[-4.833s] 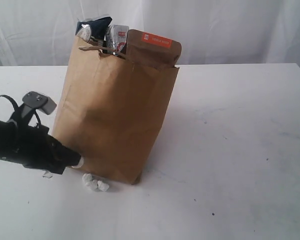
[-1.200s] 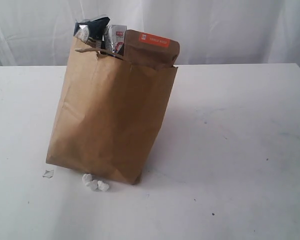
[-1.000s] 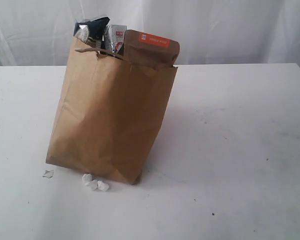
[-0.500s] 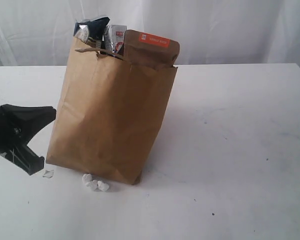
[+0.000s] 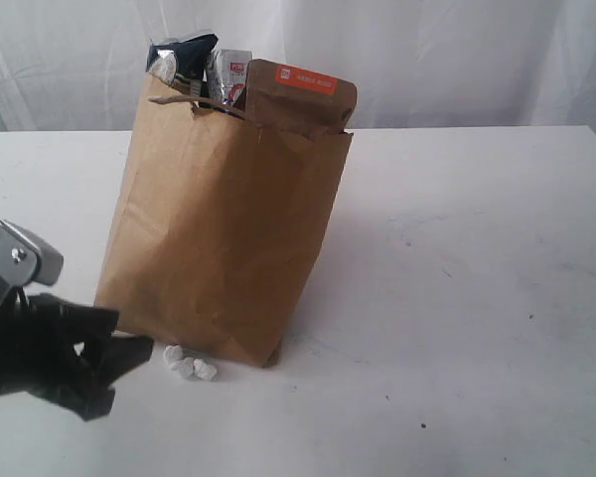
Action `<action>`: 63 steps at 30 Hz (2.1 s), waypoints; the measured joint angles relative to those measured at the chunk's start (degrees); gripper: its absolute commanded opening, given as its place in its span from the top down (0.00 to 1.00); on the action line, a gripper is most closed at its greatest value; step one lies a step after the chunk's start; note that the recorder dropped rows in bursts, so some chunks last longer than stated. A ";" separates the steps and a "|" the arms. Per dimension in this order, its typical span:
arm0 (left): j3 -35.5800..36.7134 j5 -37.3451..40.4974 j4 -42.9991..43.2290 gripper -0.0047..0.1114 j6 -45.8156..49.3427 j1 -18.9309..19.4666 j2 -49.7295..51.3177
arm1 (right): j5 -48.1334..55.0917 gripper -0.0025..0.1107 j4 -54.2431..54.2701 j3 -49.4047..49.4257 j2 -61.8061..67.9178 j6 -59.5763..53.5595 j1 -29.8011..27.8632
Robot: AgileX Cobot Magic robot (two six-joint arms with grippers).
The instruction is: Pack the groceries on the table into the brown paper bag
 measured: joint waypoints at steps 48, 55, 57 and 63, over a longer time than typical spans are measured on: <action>-4.67 -10.79 -9.79 0.43 31.94 -1.80 21.21 | 0.00 0.98 0.00 0.00 0.00 0.00 0.00; -4.75 -10.60 -10.43 0.53 32.66 -4.74 21.94 | 0.00 0.98 0.00 0.00 0.00 0.00 0.00; -4.75 -10.18 -11.29 0.66 32.66 -5.05 21.94 | 0.00 0.98 0.00 0.00 0.00 0.00 0.00; -4.75 -8.33 -11.32 0.96 32.50 -5.17 21.94 | 0.00 0.98 0.00 0.00 0.00 0.00 0.00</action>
